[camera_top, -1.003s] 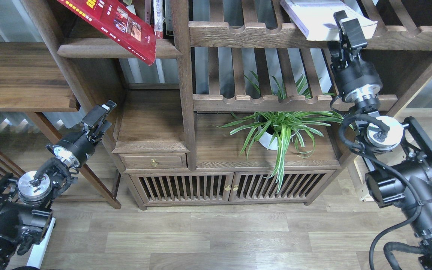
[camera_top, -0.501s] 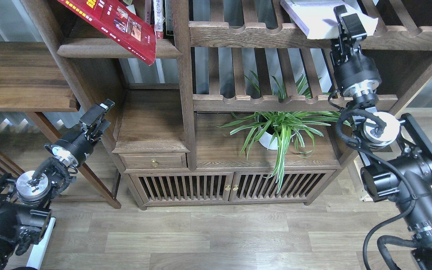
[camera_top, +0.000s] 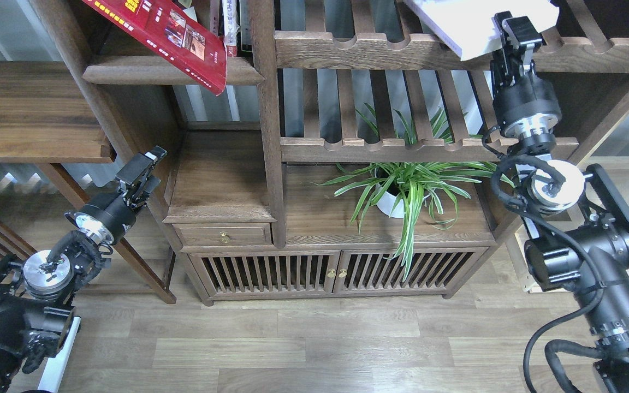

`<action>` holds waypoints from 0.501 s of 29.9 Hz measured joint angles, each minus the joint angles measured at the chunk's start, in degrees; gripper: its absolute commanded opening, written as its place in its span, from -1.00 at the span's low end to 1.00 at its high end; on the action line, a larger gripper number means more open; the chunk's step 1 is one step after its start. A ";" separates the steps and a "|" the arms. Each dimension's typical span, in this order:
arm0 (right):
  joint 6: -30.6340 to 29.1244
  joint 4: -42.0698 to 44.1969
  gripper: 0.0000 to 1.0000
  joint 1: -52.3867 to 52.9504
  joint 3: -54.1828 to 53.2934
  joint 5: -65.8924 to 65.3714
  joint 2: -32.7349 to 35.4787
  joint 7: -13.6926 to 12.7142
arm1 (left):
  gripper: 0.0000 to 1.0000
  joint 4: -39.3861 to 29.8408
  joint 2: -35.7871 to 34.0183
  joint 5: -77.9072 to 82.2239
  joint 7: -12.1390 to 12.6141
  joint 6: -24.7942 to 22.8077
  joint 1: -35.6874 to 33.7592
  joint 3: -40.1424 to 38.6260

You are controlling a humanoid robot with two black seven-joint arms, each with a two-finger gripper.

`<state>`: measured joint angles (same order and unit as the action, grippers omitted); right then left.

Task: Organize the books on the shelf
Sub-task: 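Position the right gripper at the white book's lower edge, then pull the white book off the top shelf with the right gripper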

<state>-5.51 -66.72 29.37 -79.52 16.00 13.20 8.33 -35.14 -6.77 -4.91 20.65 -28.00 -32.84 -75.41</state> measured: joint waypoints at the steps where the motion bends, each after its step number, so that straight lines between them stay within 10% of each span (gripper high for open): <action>1: 0.00 -0.06 -0.78 0.00 -0.04 0.01 -0.03 0.00 | 0.98 0.00 0.00 0.00 0.00 0.00 0.03 0.00; 15: -2.69 -1.83 -0.86 -1.65 -0.02 0.85 0.18 -0.65 | 0.98 0.06 0.00 -0.01 0.00 0.00 0.04 0.00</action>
<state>-8.20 -68.55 27.72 -79.55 16.85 13.38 7.69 -35.08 -6.77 -4.92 20.66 -28.00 -32.80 -75.41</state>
